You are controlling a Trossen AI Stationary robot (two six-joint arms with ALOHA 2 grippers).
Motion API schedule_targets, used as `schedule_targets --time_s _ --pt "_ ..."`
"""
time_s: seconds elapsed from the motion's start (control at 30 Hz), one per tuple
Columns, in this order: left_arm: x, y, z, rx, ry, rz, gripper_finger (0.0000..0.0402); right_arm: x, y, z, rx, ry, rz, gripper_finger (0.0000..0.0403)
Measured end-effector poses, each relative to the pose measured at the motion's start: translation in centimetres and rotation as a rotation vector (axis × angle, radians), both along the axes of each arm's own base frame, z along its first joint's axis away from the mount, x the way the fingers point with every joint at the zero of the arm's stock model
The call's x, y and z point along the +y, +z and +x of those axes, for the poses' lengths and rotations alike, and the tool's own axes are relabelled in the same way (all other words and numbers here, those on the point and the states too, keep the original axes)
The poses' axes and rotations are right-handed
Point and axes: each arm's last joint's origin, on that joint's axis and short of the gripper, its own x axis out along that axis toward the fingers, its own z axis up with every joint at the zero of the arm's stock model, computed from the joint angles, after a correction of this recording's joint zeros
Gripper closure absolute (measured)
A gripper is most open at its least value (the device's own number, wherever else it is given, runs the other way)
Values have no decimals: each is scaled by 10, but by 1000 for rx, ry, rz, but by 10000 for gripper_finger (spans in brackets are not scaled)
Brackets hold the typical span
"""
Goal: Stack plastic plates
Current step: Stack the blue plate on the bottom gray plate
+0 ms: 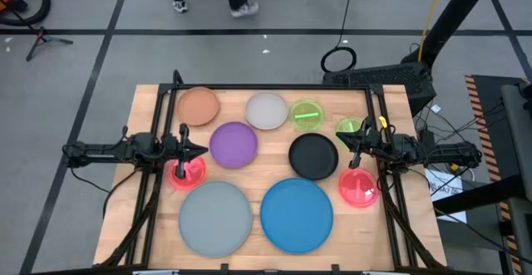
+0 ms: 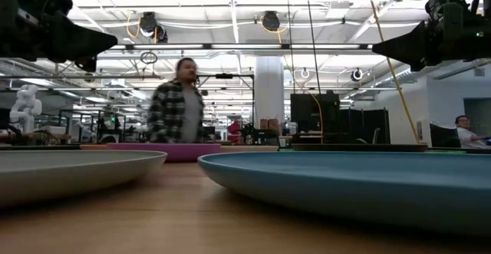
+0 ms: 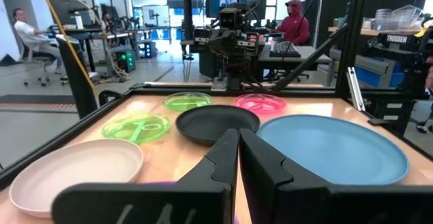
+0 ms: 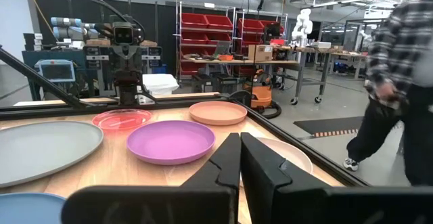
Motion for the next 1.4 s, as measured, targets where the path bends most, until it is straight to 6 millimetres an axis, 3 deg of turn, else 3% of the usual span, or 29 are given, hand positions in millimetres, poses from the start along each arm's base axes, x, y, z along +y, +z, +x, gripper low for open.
schedule_targets --time_s 0.1,0.2,0.3,0.43,0.53,0.77,1.0,1.23,1.4 --pt "0 0 0 0 1 2 378 0 1 0 -13 0 4 397" --pt "0 0 0 -4 -1 -51 378 0 4 0 -93 14 131 397" --pt "0 2 0 -32 -8 -211 378 1 7 0 -147 67 226 397" --pt "0 8 0 -92 -31 -464 378 7 5 4 -90 248 239 397" --pt "0 11 -1 -120 -41 -498 378 8 3 8 -53 270 268 397" --pt "0 13 -1 -140 -46 -495 378 8 25 23 -4 265 267 397" --pt "0 15 -1 -166 -41 -497 378 9 55 55 104 198 227 397" --pt "1 16 -2 -175 -26 -499 378 12 82 102 190 193 180 397" --pt "1 16 -2 -176 -26 -499 378 14 92 133 232 196 183 397"
